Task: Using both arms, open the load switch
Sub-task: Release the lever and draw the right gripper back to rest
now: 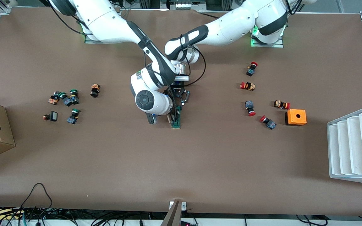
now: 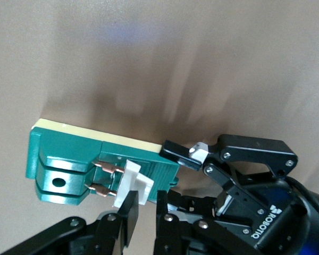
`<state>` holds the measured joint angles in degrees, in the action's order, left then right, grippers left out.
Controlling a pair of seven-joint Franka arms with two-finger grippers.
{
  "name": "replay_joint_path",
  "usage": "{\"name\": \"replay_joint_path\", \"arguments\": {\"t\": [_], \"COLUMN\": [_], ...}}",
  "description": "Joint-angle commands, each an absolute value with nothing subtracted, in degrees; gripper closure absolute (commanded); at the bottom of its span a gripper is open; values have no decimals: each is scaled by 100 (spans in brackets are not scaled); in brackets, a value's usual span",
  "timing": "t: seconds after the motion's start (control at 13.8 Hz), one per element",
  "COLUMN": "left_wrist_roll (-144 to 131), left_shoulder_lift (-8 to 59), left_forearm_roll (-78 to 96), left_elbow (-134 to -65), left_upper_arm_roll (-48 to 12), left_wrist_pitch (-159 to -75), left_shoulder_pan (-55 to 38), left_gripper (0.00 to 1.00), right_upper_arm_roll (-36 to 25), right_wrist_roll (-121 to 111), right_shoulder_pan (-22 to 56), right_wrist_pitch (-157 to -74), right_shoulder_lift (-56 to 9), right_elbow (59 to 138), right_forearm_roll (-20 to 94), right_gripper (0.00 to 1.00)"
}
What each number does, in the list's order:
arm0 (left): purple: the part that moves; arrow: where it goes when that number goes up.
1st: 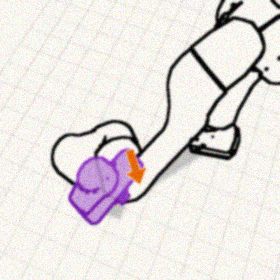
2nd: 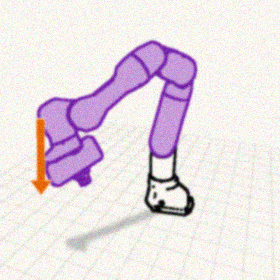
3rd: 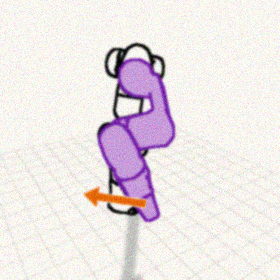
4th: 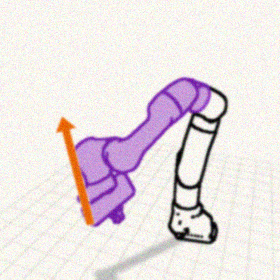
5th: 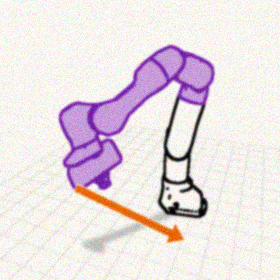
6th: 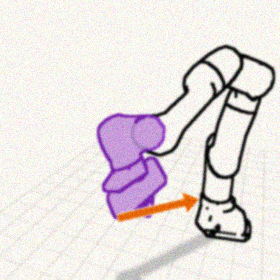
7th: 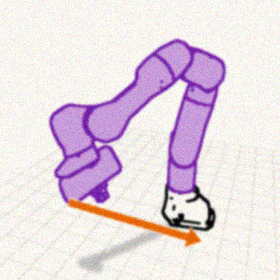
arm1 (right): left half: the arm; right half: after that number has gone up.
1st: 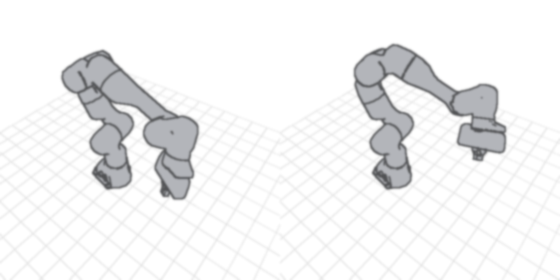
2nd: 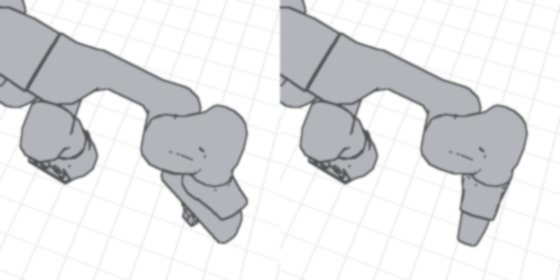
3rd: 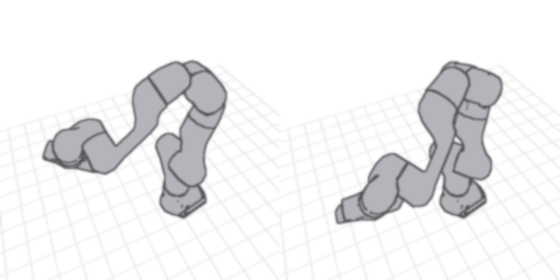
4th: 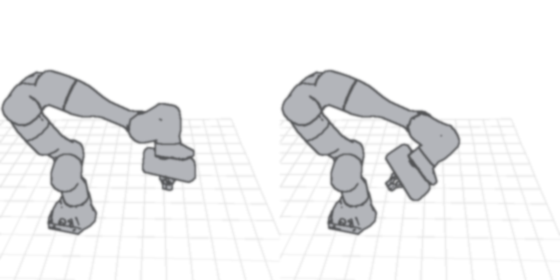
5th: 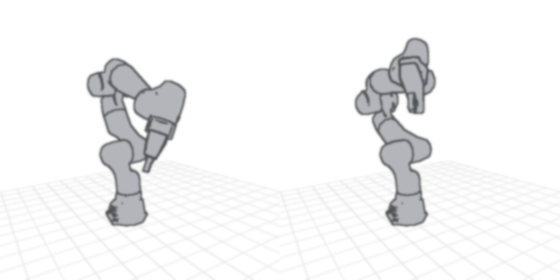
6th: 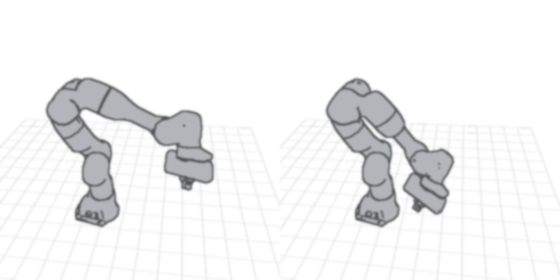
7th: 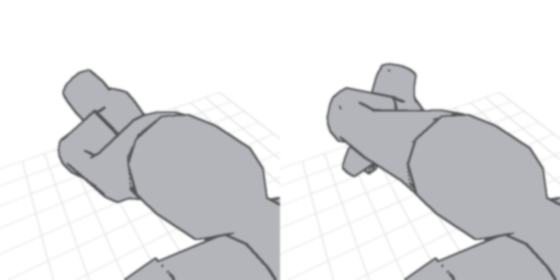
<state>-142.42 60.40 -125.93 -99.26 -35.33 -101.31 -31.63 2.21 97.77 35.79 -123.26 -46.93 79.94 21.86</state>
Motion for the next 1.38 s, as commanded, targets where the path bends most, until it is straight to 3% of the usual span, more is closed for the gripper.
{"name": "replay_joint_path", "arguments": {"t": [0.0, 0.58, 0.65, 0.8, 1.16, 1.3], "left_wrist_roll": [-14203, -14194, -14194, -14194, -14194, -14194], "left_shoulder_lift": [6249, 6249, 6249, 6249, 6249, 6240], "left_forearm_roll": [-12929, -12929, -12929, -12929, -12929, -12929], "left_elbow": [-9554, -9554, -9554, -9554, -9554, -9554], "left_upper_arm_roll": [-3630, -3630, -3630, -3630, -3630, -3630], "left_wrist_pitch": [-10415, -10415, -10415, -10415, -10415, -10415], "left_shoulder_pan": [-3182, -3182, -3182, -3182, -3182, -3182], "left_gripper": [100, 100, 100, 100, 100, 100], "right_upper_arm_roll": [211, 194, 176, 158, 149, 141], "right_wrist_roll": [9729, 9721, 9686, 9625, 8363, 7283], "right_shoulder_pan": [3604, 3604, 3569, 3446, 2858, 2498], "right_wrist_pitch": [-12507, -12516, -12420, -12130, -11532, -11234], "right_shoulder_lift": [-4605, -4579, -4509, -4299, -3640, -3332], "right_elbow": [8200, 8165, 8148, 8095, 8051, 8077], "right_forearm_roll": [2057, 2057, 2083, 2083, 2048, 2048], "right_gripper": [78, 76, 69, 39, 13, 13]}}
